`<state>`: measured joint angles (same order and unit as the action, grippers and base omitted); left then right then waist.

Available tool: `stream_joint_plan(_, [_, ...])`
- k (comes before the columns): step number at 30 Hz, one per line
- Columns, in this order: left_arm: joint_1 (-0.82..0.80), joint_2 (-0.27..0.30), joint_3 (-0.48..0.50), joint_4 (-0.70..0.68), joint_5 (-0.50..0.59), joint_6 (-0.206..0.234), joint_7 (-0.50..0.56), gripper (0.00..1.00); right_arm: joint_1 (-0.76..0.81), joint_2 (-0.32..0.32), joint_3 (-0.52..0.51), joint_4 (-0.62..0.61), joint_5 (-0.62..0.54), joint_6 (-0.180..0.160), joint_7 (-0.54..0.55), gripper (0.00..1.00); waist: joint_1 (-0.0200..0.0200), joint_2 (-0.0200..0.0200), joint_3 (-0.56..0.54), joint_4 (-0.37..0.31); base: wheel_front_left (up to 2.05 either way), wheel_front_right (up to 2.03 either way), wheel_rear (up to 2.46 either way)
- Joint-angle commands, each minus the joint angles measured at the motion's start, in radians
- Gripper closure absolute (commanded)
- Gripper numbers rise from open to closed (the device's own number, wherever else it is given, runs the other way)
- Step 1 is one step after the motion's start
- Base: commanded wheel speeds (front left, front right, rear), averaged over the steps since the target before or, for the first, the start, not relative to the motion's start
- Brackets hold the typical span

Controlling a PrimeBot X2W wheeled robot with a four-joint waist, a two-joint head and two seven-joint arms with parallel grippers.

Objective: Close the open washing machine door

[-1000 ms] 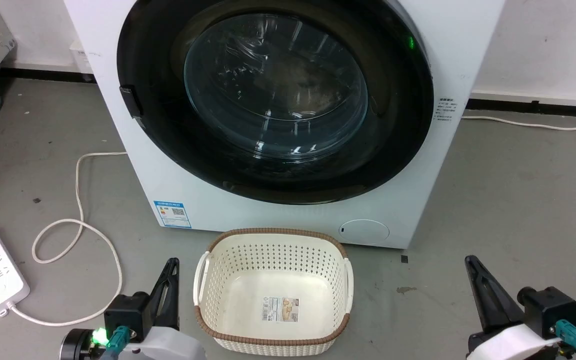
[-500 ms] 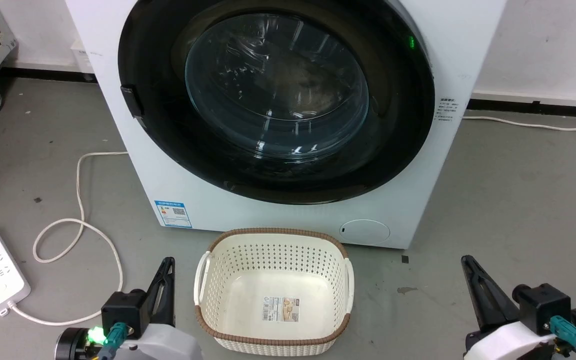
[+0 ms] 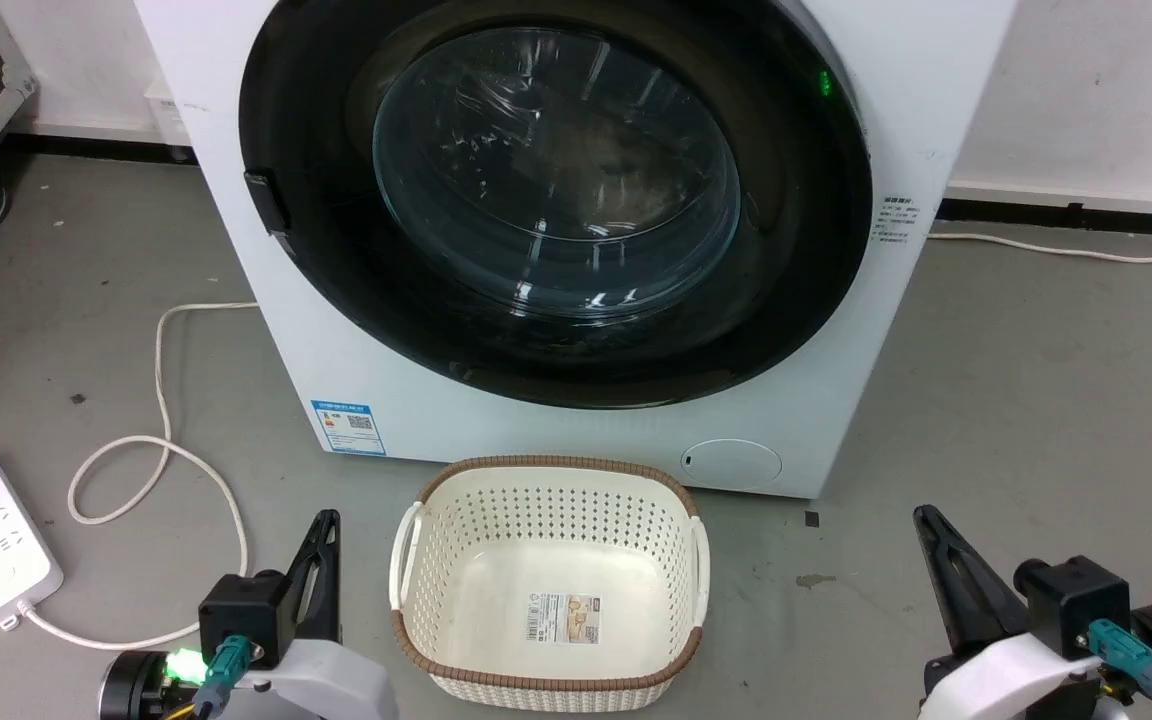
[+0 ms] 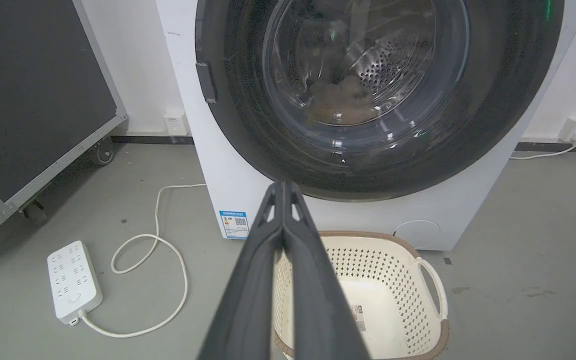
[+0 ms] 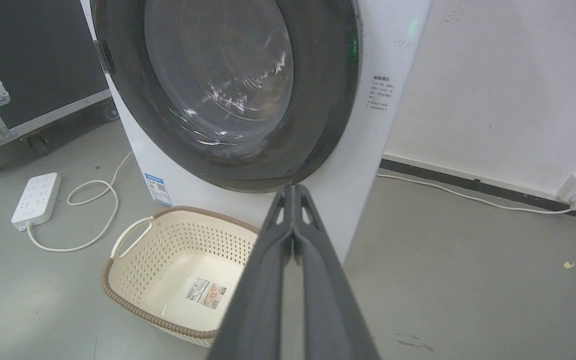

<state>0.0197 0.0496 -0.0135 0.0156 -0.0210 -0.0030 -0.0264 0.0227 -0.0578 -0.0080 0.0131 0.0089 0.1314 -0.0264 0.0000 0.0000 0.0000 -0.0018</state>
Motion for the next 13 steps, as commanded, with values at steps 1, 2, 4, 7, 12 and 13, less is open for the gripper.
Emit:
stream_joint_plan(1, [-0.016,0.001,0.005,-0.007,0.009,0.001,0.007,1.00,-0.017,0.006,0.003,-0.009,-0.005,-0.001,0.007,1.00,0.0000,0.0000,0.000,0.000,0.00,0.00,0.00])
stream_joint_plan(2, [-0.017,0.001,0.006,-0.008,0.010,0.002,0.009,1.00,-0.018,0.006,0.003,-0.009,-0.005,-0.001,0.009,1.00,0.0000,0.0000,0.000,0.000,0.00,0.00,0.00])
stream_joint_plan(4, [-0.017,0.001,0.008,-0.010,0.013,0.002,0.013,1.00,-0.019,0.007,0.004,-0.010,-0.006,-0.001,0.013,1.00,0.0000,0.0000,0.000,0.001,0.00,0.00,0.00])
stream_joint_plan(7, [-0.019,0.001,0.012,-0.014,0.019,0.003,0.024,1.00,-0.022,0.007,0.007,-0.012,-0.008,-0.001,0.024,1.00,0.0000,0.0000,0.000,0.002,0.00,0.00,0.00])
stream_joint_plan(12, [-0.020,0.001,0.014,-0.016,0.021,0.003,0.026,1.00,-0.023,0.008,0.008,-0.013,-0.009,-0.001,0.026,1.00,0.0000,0.0000,0.000,0.002,0.00,0.00,0.00])
stream_joint_plan(13, [-0.020,0.001,0.014,-0.016,0.021,0.003,0.026,1.00,-0.023,0.008,0.008,-0.013,-0.009,-0.001,0.026,1.00,0.0000,0.0000,0.000,0.002,0.00,0.00,0.00])
